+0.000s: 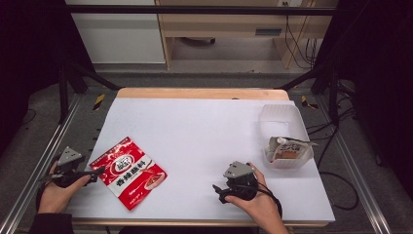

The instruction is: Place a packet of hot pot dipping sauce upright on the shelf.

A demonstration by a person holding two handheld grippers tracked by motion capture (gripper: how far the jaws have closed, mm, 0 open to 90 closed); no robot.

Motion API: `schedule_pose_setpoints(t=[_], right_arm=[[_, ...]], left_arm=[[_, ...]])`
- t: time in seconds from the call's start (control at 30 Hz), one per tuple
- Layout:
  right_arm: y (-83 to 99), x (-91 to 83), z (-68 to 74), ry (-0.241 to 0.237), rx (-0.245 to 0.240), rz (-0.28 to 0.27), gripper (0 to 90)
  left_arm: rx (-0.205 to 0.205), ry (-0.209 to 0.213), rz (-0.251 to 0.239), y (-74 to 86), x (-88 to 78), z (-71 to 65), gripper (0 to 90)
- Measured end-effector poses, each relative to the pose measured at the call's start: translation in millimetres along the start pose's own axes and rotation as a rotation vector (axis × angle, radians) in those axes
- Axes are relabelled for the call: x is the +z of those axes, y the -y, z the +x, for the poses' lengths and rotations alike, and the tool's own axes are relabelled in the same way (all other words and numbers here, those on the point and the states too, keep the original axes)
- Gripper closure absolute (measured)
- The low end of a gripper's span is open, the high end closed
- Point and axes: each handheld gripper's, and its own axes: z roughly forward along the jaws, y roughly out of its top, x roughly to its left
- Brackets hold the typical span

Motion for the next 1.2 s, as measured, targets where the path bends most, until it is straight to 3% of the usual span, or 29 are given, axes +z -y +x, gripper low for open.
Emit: schedule_pose_setpoints(t=[0.57,0.83,1.1,1.13,1.2], right_arm=[[-0.2,2.3,2.1,-0.012,-0.010,0.013,12.2],[-0.2,2.5,2.4,-0.011,-0.018,0.016,12.3],[0.1,1.8,1.8,-0.010,-0.020,0.017,12.5],[0.3,1.1,1.3,-0.012,-0.025,0.015,12.5],[0.7,0.7,1.0,-0.012,-0.026,0.017,12.7]], left_arm=[[-0.005,0.068,0.057,3.2,14.9,-3.3,14.3],[-0.026,0.099,0.035,1.8,9.1,-4.7,19.6],[-0.075,0.168,-0.023,-4.7,-4.5,-14.2,25.8],[-0.088,0.193,-0.035,-6.7,-7.2,-17.3,26.3],[-0.090,0.197,-0.031,-7.0,-7.5,-18.8,26.5]])
